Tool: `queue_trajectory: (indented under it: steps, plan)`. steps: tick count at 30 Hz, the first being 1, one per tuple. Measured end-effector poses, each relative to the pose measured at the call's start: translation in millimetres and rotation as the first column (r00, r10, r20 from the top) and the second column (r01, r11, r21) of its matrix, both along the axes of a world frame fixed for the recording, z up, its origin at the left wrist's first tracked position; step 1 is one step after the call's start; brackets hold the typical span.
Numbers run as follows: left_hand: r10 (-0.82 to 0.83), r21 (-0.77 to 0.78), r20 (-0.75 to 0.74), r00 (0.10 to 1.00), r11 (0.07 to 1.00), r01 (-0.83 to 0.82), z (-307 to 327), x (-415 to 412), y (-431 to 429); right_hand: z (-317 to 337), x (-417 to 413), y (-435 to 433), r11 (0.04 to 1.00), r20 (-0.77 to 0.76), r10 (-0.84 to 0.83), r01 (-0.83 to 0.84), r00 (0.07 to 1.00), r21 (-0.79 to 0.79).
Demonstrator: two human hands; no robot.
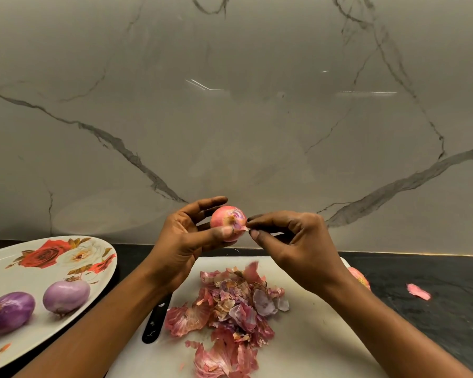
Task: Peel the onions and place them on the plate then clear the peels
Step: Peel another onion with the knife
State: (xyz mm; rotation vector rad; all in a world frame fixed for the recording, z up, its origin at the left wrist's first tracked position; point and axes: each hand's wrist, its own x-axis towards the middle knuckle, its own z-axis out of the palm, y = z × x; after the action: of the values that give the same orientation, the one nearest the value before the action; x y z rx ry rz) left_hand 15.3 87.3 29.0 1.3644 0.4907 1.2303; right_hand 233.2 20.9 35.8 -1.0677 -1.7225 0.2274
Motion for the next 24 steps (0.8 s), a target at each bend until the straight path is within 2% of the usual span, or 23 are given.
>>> queue_trajectory:
  steps: [5, 12, 16, 24]
  plan:
    - [-0.018, 0.031, -0.068, 0.998, 0.999, 0.020, -1.3, 0.9, -1.8, 0.4, -0.1, 2.1, 0.999, -0.055, 0.030, -0.032, 0.998, -0.043]
    - [-0.063, 0.004, -0.038, 0.997, 0.998, 0.063, -1.5, 2.0, -2.6, -0.3, -1.0, 2.4, 0.993, -0.034, 0.118, -0.118, 0.992, -0.008]
    - [-0.079, 0.001, -0.029, 0.996, 0.997, 0.079, -0.8, 1.5, -4.7, 0.4, -1.7, 1.8, 0.987, -0.072, 0.163, -0.162, 0.984, 0.018]
    - [-0.097, -0.011, -0.029, 0.995, 0.995, 0.096, 1.7, -0.2, -5.0, -0.5, -0.3, 3.6, 0.990, -0.033, 0.139, -0.138, 0.990, 0.043]
